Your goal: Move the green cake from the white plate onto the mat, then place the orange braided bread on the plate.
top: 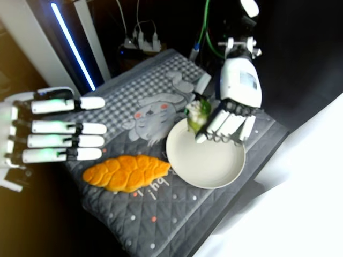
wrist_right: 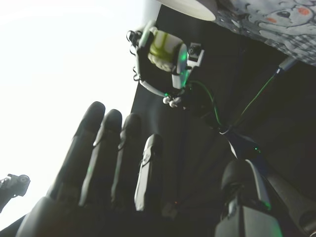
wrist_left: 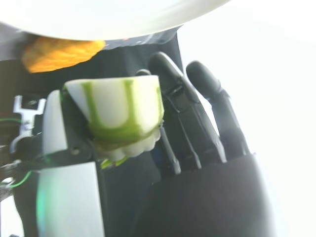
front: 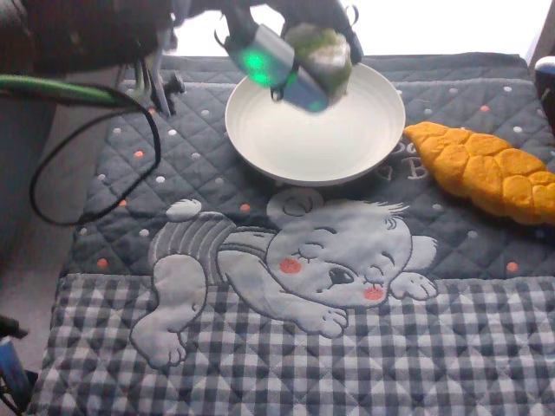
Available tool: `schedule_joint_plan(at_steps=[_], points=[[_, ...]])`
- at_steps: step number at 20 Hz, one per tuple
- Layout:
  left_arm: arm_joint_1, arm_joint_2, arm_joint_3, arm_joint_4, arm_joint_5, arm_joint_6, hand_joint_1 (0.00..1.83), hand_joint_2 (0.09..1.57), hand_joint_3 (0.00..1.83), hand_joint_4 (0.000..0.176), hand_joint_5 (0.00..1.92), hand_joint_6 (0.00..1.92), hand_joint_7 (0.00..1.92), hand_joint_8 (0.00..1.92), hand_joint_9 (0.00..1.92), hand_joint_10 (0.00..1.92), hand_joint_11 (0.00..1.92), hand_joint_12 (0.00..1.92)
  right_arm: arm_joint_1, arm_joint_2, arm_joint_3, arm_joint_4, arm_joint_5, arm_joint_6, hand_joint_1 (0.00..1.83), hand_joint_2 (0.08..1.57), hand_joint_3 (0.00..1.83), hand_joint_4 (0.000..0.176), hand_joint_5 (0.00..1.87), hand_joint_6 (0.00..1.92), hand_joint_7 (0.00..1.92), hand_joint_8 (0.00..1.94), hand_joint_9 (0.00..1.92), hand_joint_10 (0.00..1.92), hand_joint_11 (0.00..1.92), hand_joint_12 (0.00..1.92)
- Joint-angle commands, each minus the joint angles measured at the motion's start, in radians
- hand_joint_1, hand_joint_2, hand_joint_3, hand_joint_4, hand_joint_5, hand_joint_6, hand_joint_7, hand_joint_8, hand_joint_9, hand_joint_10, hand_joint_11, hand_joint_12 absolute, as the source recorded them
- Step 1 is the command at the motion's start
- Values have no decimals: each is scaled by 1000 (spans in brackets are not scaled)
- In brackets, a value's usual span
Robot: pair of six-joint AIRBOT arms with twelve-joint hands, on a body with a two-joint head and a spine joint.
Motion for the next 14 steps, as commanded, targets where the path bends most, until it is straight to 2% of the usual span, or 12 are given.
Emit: schedule_joint_plan(at_steps=[1,2,3,4,6,7,8,9,10,11,13,14], points=[[-26,20,-6,-59,-66,3,1260,1026,0,0,1175,556,1238,643,1123,408,712,1172,9,4,0,35,121,5,493,965,9,176,400,5,484,1,393,0,278,394],[-35,31,-18,-59,-72,6,1254,1031,0,8,1153,611,1209,679,1157,277,725,1113,9,4,0,35,121,5,510,973,10,176,393,2,472,0,377,0,239,381],[-49,51,-38,-59,-83,11,1252,1033,1,26,1161,624,1175,717,1160,181,674,1079,9,4,-1,35,120,5,521,973,7,176,400,4,481,4,386,5,238,385],[-66,76,-64,-56,-92,19,1253,1037,0,19,1195,549,1133,803,1159,149,602,1133,9,4,-1,35,119,5,519,948,0,176,407,5,498,10,394,7,239,387],[-97,130,-122,-33,-101,26,1255,1030,1,31,1218,562,1129,761,1132,91,590,1017,9,3,-2,36,118,5,575,951,0,176,398,1,488,2,376,1,191,371],[-115,161,-155,-11,-107,26,1254,1032,0,33,1202,582,1131,765,1138,78,598,1042,9,3,-2,37,118,5,576,954,0,176,397,1,478,0,388,6,205,379],[-129,195,-191,12,-114,26,1248,1046,4,18,1101,732,1153,749,1134,64,598,1057,9,3,-3,38,118,5,612,957,1,176,395,0,481,2,397,9,194,374],[-136,219,-218,23,-122,26,1253,1058,0,0,1079,719,1136,832,1156,70,557,1146,9,3,-3,38,118,5,637,936,0,176,407,5,510,12,419,16,215,381],[-145,246,-247,37,-127,26,1254,1054,0,0,1117,648,1120,871,1179,82,590,1147,9,2,-3,39,118,5,664,934,0,176,415,7,519,14,419,14,212,377],[-156,273,-276,54,-134,26,1254,1043,0,6,1138,645,1145,798,1185,82,610,1108,9,1,-3,41,119,5,702,917,0,176,418,7,539,18,429,16,200,371],[-168,317,-327,102,-133,26,1248,1061,0,0,1196,536,1028,997,1194,101,656,1188,9,0,-3,44,119,5,746,868,0,159,440,1,572,6,447,9,195,384],[-168,336,-348,118,-133,26,1254,1042,0,0,1285,343,1073,960,1256,145,720,1232,9,0,-3,44,119,5,751,841,1,158,454,0,598,1,469,5,206,423]])
